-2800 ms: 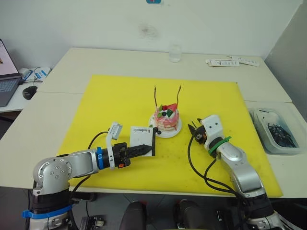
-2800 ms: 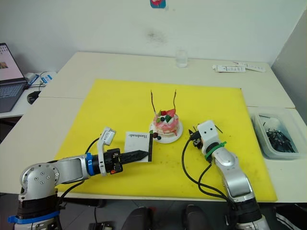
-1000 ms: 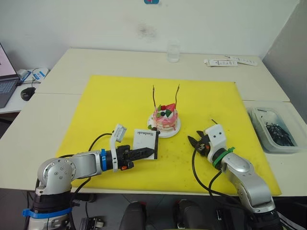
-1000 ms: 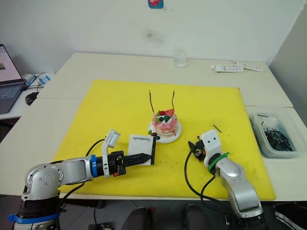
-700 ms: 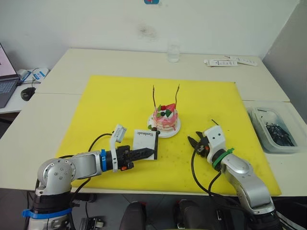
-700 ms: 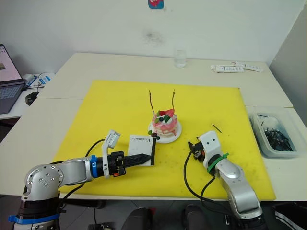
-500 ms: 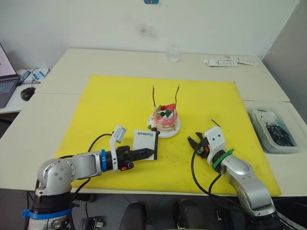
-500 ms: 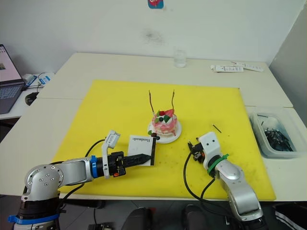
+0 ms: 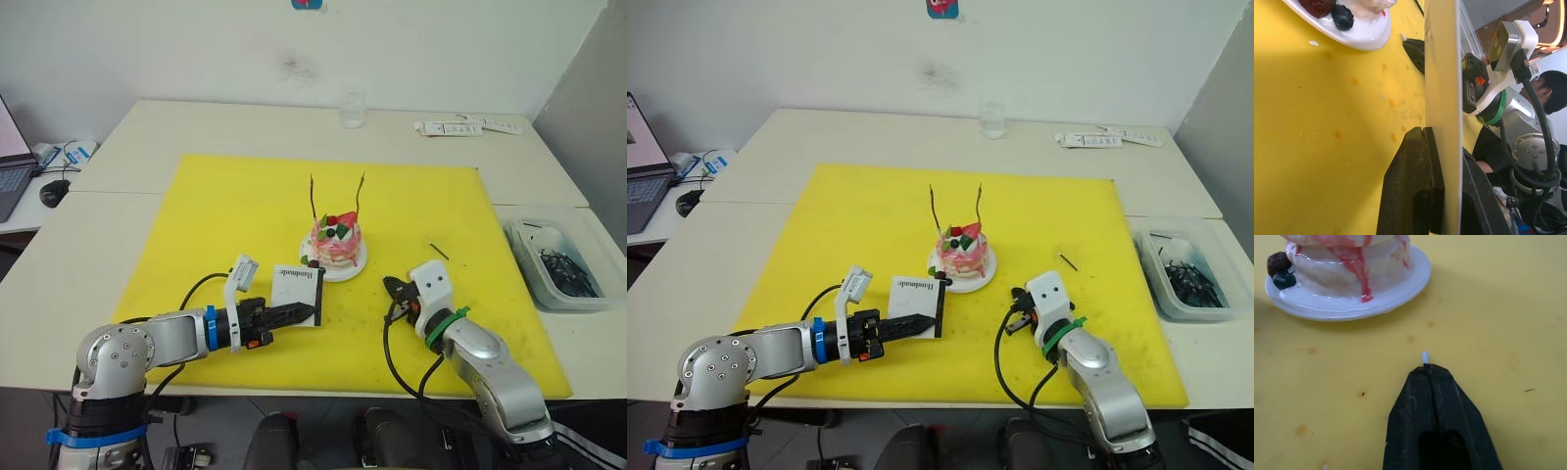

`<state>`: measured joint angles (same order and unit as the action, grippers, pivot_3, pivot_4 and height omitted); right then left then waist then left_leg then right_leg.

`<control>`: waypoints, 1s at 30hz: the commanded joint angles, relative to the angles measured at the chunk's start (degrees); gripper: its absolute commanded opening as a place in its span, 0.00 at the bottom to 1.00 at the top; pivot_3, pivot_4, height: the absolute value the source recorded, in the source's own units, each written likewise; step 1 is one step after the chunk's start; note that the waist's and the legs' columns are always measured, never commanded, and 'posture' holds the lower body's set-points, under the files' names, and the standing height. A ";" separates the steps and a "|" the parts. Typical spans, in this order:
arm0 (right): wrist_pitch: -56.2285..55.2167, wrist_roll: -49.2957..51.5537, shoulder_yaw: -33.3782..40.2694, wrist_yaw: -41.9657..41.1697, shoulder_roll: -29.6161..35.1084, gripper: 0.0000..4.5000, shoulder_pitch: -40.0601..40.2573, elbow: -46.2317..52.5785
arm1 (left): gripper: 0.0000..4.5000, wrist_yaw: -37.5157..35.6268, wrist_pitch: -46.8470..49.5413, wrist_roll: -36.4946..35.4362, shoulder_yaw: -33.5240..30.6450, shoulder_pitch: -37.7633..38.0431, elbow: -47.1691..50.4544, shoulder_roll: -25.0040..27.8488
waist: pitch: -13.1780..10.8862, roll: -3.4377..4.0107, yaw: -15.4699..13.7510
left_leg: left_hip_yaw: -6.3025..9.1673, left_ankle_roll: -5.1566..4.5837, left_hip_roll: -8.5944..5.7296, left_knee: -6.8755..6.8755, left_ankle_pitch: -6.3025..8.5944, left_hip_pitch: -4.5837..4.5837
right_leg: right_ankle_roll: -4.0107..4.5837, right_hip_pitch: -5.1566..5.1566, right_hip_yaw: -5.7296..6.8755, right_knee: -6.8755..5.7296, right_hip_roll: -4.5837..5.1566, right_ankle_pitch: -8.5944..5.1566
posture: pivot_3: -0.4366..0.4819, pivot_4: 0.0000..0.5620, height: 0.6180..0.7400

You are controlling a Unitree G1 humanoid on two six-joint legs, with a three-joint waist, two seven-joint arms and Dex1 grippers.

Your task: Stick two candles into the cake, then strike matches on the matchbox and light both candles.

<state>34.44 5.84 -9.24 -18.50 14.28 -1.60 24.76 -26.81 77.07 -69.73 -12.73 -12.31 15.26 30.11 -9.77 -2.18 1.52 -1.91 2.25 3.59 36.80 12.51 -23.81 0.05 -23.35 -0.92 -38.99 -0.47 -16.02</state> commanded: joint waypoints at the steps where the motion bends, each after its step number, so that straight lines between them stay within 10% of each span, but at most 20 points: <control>1: 1.60 1.27 -0.42 -0.45 -0.24 0.01 1.44 1.19 | 0.00 0.19 -0.43 -1.41 -0.20 0.14 1.35 -0.06 | 0.00 0.00 0.00 | 0.00 0.00 0.00 0.00 0.00 0.00 | 0.00 0.00 0.00 0.00 0.00 0.00 | 0.48 0.27 1.00; 16: 16.68 11.87 0.83 -15.05 17.41 0.01 -12.03 21.39 | 0.00 8.34 -3.11 -2.54 0.34 -7.91 0.72 -6.46 | -0.05 0.00 -0.04 | 0.04 0.00 -0.06 0.09 0.00 -0.02 | -0.09 0.05 0.04 0.02 -0.03 0.05 | 0.48 0.27 1.00; 30: 22.07 18.94 0.85 -16.11 20.06 0.01 -18.50 24.06 | 0.00 9.53 -4.07 -4.05 0.86 -9.28 1.34 -7.13 | -0.07 -0.03 0.01 | 0.05 0.00 -0.06 0.08 0.00 -0.05 | -0.07 0.02 0.03 0.02 -0.17 0.04 | 0.48 0.27 1.00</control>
<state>56.51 23.78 -9.03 -33.99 33.85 -18.76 46.41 -16.93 73.60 -72.05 -11.63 -21.50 15.09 22.68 -9.84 -2.21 1.53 -1.86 2.24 3.53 36.89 12.51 -23.86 -0.03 -23.32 -0.89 -38.97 -0.66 -15.98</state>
